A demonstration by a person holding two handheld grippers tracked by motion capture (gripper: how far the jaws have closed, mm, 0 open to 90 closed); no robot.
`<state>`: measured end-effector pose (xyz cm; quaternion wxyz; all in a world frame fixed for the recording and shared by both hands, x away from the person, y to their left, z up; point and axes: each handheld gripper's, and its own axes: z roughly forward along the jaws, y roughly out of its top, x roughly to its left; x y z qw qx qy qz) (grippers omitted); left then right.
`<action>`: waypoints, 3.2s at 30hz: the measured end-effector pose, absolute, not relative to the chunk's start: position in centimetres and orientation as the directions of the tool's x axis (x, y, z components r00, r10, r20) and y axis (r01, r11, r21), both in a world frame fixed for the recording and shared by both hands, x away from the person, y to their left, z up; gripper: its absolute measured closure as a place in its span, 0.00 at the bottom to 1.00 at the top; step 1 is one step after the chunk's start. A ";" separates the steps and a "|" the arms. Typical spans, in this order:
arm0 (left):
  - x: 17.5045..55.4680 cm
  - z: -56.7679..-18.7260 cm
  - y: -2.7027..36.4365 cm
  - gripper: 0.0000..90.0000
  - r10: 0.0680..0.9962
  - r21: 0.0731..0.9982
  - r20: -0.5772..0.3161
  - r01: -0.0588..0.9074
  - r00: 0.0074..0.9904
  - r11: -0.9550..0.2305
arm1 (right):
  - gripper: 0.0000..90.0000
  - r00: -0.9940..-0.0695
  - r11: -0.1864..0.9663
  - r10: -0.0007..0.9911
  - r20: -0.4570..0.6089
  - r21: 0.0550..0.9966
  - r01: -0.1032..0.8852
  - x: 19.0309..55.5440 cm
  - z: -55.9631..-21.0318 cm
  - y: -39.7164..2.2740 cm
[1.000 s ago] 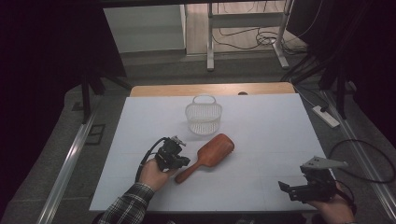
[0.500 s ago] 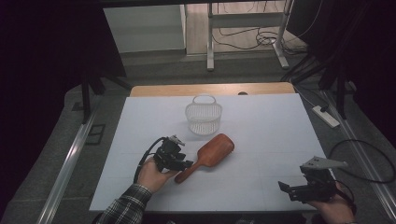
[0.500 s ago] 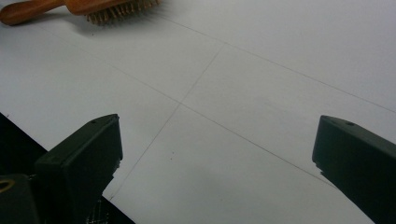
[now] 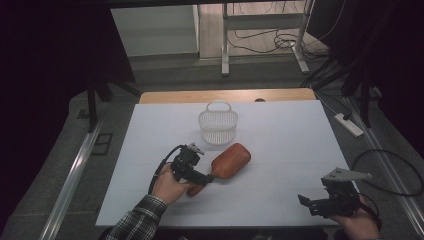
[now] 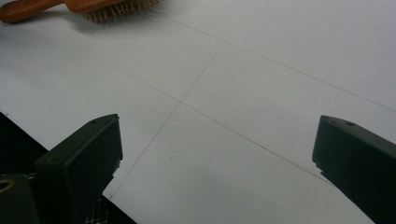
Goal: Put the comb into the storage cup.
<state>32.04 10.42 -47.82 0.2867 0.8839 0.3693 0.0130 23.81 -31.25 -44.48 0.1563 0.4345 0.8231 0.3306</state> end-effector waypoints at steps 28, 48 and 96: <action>32.8 -50.8 8.1 0.00 0.610 0.456 -0.149 0.602 0.778 -0.656 | 0.02 -0.581 0.415 0.814 0.025 0.674 0.611 23.8 -44.5 -31.2; 32.7 -51.1 7.4 0.08 0.640 0.412 -0.109 0.621 0.760 -0.667 | 0.02 -0.584 0.418 0.811 0.025 0.675 0.608 23.8 -44.5 -31.2; 32.7 -50.3 7.8 0.80 0.624 0.450 -0.113 0.600 0.773 -0.662 | 0.02 -0.593 0.427 0.805 0.019 0.675 0.602 23.7 -44.5 -31.1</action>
